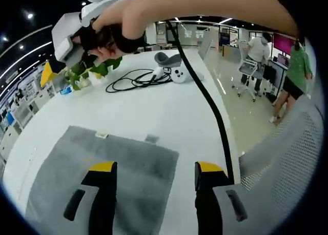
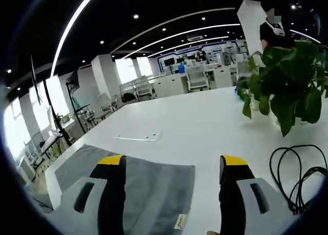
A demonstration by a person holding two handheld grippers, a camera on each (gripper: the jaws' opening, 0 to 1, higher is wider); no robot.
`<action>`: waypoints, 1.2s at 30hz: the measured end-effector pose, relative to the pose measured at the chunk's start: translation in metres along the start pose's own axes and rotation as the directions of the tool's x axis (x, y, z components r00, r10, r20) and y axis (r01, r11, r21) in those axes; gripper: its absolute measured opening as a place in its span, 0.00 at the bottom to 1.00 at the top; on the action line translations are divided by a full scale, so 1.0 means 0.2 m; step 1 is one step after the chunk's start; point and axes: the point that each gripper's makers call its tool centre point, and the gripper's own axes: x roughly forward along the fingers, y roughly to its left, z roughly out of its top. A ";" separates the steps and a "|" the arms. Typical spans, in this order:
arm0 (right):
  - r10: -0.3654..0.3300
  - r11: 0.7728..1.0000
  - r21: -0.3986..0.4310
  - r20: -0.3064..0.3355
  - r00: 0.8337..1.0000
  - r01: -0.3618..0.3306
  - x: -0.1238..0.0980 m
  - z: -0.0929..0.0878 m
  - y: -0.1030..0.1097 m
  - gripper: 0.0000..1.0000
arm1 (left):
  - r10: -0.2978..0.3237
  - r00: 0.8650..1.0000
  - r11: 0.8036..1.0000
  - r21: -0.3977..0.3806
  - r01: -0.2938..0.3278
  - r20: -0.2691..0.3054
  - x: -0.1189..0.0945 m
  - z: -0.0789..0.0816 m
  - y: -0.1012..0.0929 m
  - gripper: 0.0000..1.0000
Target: Fold the towel on the table until its edges align and the towel forms a compact rectangular stack.
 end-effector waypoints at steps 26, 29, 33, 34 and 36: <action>0.006 0.997 -0.070 -0.142 0.990 -0.016 0.29 -0.28 -0.05 0.64 | -0.139 0.990 0.990 0.020 0.140 -0.036 0.19 -0.10 -0.15 0.27; 0.023 0.997 -0.074 -0.149 0.989 -0.034 0.34 -0.30 -0.03 0.61 | -0.134 0.991 0.991 -0.011 0.134 -0.014 0.20 -0.09 -0.15 0.25; 0.028 0.995 -0.086 -0.179 0.984 -0.044 0.38 -0.35 -0.03 0.60 | -0.117 0.993 0.993 -0.009 0.117 -0.016 0.20 -0.09 -0.14 0.23; 0.028 0.996 -0.084 -0.182 0.983 -0.044 0.39 -0.36 -0.03 0.60 | -0.111 0.994 0.994 -0.015 0.110 -0.019 0.20 -0.09 -0.14 0.22; 0.027 0.996 -0.079 -0.186 0.982 -0.042 0.40 -0.38 -0.04 0.59 | -0.101 0.995 0.995 -0.025 0.100 -0.017 0.21 -0.09 -0.14 0.21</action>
